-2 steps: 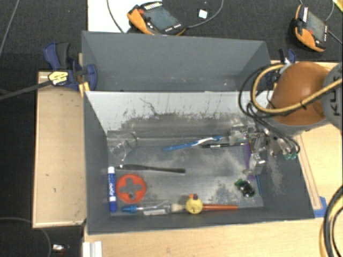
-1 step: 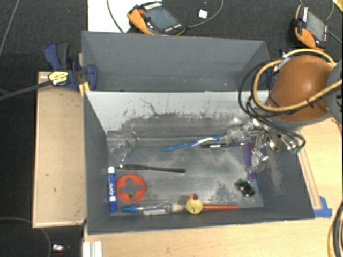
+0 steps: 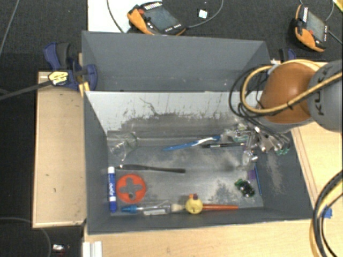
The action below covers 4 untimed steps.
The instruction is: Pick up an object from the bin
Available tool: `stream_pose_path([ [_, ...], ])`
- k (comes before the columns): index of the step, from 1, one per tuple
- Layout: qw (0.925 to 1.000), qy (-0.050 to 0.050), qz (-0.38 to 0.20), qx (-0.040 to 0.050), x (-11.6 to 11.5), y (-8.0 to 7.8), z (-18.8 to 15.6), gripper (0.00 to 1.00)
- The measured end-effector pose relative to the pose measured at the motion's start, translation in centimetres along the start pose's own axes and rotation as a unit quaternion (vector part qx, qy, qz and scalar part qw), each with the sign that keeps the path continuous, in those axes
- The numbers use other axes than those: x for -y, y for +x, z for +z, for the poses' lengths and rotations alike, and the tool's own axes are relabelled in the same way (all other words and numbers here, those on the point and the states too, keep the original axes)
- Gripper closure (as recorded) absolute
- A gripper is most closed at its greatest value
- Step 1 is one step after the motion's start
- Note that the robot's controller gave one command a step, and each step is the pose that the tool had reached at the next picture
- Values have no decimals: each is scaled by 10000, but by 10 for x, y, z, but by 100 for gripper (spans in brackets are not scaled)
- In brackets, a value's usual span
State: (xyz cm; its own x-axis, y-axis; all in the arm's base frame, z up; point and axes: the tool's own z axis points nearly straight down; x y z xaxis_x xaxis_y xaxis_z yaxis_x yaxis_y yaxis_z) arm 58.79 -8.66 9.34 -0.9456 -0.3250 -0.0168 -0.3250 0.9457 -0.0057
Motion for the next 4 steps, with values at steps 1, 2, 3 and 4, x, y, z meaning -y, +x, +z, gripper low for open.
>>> stream_pose_path([
  [1, 9990, 4, -444, 25, -21, 4, -32, 0],
  [2, 9996, -17, -286, -28, -6, 1, 7, 0],
  [3, 9991, 3, -421, 31, -6, -1, 18, 0],
  [4, 9992, 0, -390, 16, 4, 4, 9, 0],
])
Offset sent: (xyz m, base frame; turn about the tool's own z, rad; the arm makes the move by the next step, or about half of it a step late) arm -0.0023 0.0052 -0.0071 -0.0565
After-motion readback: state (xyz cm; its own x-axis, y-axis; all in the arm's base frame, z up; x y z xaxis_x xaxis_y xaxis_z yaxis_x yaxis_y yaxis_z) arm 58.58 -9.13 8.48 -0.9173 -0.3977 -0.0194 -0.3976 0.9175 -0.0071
